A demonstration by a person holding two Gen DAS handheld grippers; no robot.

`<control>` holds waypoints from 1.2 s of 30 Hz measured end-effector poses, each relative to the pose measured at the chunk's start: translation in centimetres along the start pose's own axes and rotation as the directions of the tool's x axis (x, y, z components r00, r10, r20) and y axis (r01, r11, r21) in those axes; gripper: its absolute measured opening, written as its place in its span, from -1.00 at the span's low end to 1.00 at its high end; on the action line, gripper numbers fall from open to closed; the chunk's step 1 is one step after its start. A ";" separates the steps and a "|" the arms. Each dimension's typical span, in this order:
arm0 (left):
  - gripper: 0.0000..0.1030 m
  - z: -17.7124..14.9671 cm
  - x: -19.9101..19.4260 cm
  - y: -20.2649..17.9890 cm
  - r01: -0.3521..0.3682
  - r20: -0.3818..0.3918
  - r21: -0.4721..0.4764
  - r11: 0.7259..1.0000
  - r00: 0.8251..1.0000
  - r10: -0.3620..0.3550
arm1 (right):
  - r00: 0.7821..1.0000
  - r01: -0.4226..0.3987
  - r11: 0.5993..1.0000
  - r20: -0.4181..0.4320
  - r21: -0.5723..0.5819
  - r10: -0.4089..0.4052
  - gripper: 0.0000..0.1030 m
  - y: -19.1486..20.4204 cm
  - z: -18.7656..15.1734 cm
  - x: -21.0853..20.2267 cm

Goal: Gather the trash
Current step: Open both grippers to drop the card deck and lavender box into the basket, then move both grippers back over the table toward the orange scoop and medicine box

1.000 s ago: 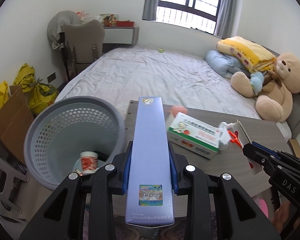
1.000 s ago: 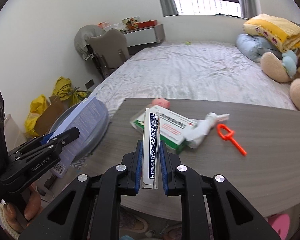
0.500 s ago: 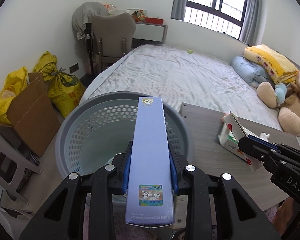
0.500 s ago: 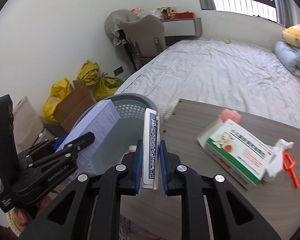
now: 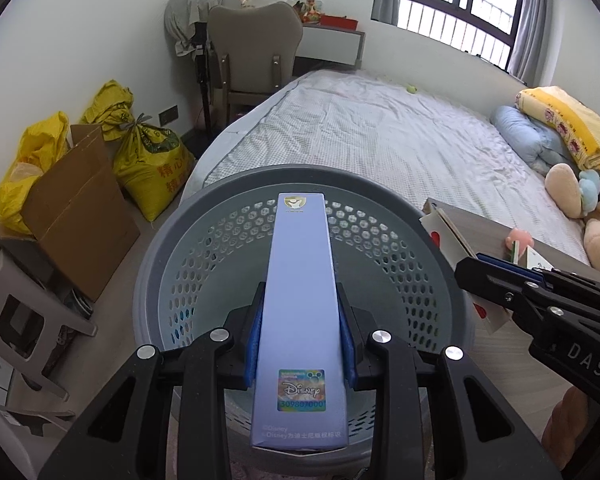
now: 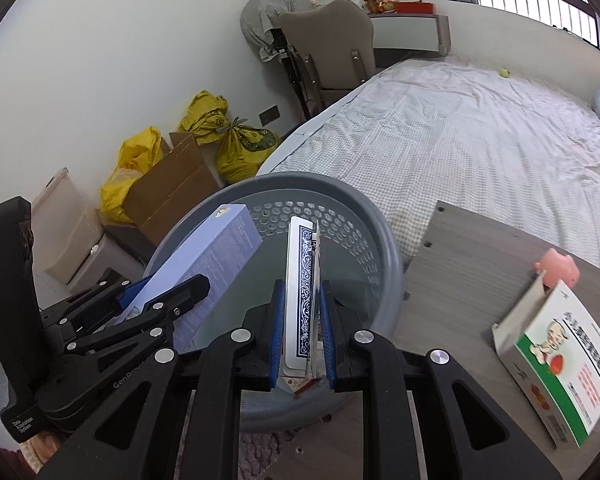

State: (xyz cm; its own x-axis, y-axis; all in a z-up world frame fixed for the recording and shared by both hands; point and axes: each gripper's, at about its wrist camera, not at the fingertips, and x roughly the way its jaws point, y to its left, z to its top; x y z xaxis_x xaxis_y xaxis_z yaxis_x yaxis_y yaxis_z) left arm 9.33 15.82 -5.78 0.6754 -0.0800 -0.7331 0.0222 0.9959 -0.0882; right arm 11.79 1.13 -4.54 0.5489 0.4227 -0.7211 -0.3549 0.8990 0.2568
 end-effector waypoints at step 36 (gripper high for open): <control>0.60 -1.2 -2.7 1.4 -0.159 0.038 -0.070 0.985 0.986 0.161 | 0.999 0.036 0.999 0.032 -0.005 -0.036 -0.17 0.2 -2.4 -2.4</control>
State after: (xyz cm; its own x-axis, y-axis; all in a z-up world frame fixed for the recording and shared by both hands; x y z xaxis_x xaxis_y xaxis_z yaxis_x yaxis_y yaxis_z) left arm 6.60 17.39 -4.73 0.6974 0.0835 -0.7118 -0.1369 0.9904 -0.0179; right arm 8.55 -0.05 -4.30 0.5850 0.3935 -0.7091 -0.3383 0.9131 0.2276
